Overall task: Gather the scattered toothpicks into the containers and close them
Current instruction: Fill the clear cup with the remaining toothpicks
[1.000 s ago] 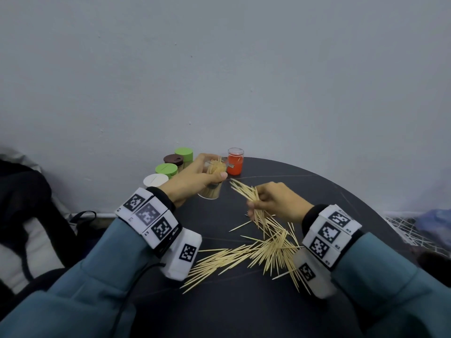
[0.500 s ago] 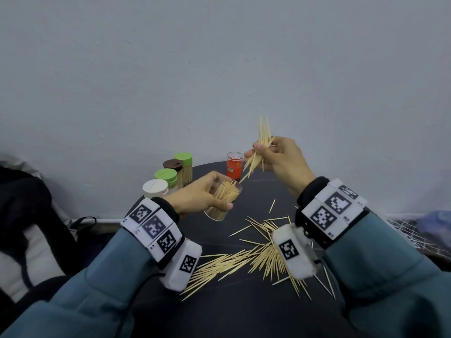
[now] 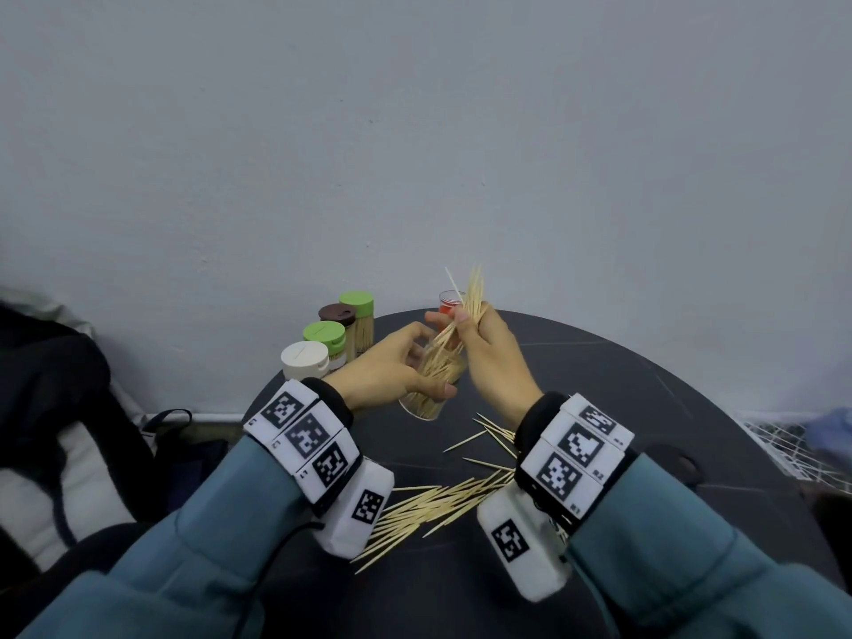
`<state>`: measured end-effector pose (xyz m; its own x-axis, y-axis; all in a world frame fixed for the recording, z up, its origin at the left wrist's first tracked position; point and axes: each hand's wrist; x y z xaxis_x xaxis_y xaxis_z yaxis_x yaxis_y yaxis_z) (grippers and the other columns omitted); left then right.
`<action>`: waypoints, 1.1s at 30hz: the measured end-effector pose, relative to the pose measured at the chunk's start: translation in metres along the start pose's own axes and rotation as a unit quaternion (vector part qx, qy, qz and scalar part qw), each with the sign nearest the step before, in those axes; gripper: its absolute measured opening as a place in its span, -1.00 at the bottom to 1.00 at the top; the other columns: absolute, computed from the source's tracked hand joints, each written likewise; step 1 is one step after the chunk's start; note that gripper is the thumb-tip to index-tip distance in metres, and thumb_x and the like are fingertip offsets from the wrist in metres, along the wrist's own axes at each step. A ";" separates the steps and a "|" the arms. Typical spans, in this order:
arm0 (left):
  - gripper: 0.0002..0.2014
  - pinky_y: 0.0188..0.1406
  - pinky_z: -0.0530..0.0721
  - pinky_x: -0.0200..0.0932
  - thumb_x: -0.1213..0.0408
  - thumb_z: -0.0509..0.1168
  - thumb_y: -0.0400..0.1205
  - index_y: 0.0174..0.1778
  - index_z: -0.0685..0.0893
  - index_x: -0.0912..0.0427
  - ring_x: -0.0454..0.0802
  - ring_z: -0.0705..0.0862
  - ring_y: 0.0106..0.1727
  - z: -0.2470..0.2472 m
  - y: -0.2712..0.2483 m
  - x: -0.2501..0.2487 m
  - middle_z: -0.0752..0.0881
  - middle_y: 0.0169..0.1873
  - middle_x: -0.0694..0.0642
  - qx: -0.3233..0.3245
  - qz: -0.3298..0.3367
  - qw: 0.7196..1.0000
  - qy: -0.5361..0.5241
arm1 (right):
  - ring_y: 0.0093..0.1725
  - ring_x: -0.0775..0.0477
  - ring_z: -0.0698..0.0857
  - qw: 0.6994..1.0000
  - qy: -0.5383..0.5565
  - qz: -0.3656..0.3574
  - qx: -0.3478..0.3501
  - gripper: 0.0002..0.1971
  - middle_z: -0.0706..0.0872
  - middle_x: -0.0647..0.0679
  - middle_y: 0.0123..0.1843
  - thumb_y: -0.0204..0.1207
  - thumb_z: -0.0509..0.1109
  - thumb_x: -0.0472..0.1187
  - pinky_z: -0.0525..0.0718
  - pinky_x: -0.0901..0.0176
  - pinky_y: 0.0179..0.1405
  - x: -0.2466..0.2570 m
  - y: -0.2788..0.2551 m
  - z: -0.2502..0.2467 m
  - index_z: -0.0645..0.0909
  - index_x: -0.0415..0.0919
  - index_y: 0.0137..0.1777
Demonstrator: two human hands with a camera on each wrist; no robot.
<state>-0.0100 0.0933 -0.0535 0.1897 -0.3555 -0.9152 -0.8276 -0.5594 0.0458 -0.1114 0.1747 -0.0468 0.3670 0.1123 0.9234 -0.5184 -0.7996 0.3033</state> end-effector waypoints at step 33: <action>-0.50 -0.12 0.55 -0.29 0.42 0.51 0.45 0.26 0.48 0.13 -0.10 0.63 -0.03 0.004 -0.002 0.000 0.65 -0.05 0.03 0.047 -0.013 0.998 0.028 | 0.23 0.21 0.55 0.994 0.088 0.059 0.035 -0.62 0.65 0.08 0.17 0.72 -0.05 0.01 0.29 0.24 0.51 -0.015 -0.020 -0.010 0.56 -0.07 -0.09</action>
<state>-0.0105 0.0975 -0.0554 0.2387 -0.3844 -0.8918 -0.8672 -0.4976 -0.0176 -0.1140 0.1948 -0.0644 0.1618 0.1118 0.9805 -0.4920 -0.8522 0.1783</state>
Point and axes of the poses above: each hand's wrist, its own y-axis towards the middle knuckle, its own z-axis out of the palm, x = y × z
